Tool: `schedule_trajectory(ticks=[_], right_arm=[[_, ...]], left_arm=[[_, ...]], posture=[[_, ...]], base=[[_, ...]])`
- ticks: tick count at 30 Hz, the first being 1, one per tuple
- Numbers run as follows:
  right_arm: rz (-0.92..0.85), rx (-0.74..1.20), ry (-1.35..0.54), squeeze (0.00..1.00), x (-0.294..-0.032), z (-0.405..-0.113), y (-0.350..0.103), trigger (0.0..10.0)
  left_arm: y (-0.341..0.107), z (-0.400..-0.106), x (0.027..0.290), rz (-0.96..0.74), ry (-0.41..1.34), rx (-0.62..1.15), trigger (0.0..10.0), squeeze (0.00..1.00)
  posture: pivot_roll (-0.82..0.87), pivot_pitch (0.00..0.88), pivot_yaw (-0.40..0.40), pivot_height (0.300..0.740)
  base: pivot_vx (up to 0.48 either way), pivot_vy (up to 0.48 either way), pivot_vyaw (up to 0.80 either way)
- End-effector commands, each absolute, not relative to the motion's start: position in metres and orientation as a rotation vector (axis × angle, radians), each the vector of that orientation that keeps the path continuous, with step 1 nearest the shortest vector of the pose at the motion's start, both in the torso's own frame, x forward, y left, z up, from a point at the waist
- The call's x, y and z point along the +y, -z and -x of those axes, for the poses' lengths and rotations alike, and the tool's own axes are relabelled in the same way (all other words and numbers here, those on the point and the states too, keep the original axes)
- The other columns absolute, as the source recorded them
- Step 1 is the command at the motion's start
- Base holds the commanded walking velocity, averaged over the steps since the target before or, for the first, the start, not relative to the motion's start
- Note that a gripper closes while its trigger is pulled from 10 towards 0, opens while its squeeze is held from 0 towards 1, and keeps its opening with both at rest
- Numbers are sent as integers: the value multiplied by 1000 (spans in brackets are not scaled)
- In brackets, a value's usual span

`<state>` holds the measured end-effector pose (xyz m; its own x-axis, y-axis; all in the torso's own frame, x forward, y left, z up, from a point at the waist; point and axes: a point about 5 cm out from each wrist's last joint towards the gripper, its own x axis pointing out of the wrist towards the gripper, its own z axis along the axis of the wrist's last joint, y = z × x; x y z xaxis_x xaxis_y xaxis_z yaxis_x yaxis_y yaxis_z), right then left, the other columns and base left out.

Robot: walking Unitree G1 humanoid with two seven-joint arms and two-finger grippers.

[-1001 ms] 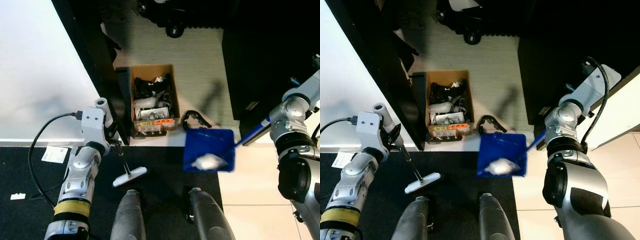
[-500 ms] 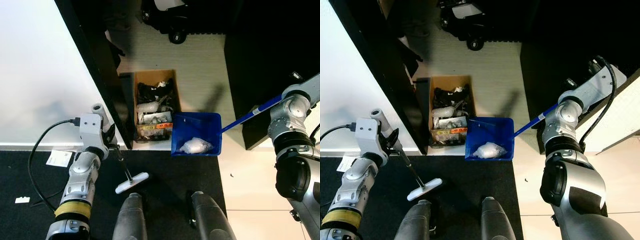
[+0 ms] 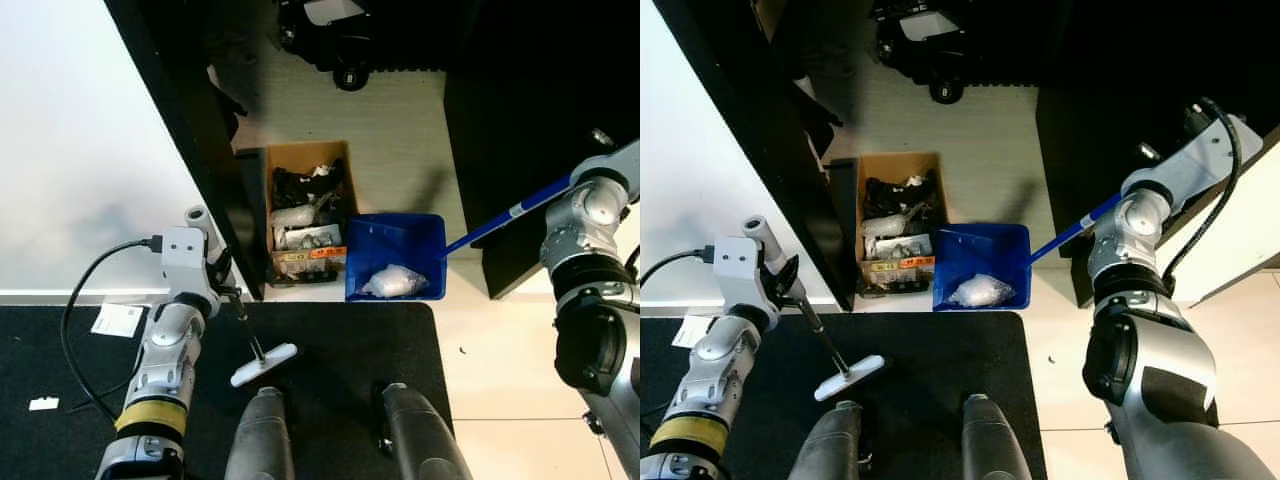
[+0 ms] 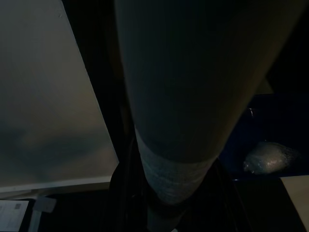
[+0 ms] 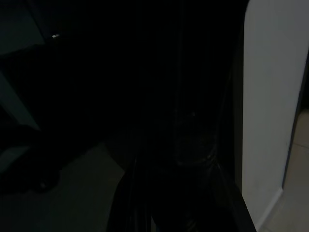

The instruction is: Sweep floor

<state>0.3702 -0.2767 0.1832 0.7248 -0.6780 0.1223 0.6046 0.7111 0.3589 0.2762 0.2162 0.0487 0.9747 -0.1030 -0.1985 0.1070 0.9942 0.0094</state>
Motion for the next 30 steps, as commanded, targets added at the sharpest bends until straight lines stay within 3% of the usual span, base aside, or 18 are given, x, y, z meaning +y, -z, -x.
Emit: schedule_trajectory(ticks=[1,7,30], right_arm=[[-301,-331,723,0,-282,-370,-199,10000],[-302,-368,709,0,-283,-374,-213,10000],[-354,-432,673,0,-278,-381,-237,10000]], left_arm=[[-35,-268,215,7,89,251,10000,0],[-29,-263,226,-4,20,265,10000,0],[-28,-261,228,-22,11,250,10000,0]], posture=[[14,85,-26,740],[14,77,-33,740],[24,77,-44,740]], base=[[480,0,0],[480,0,0],[480,0,0]])
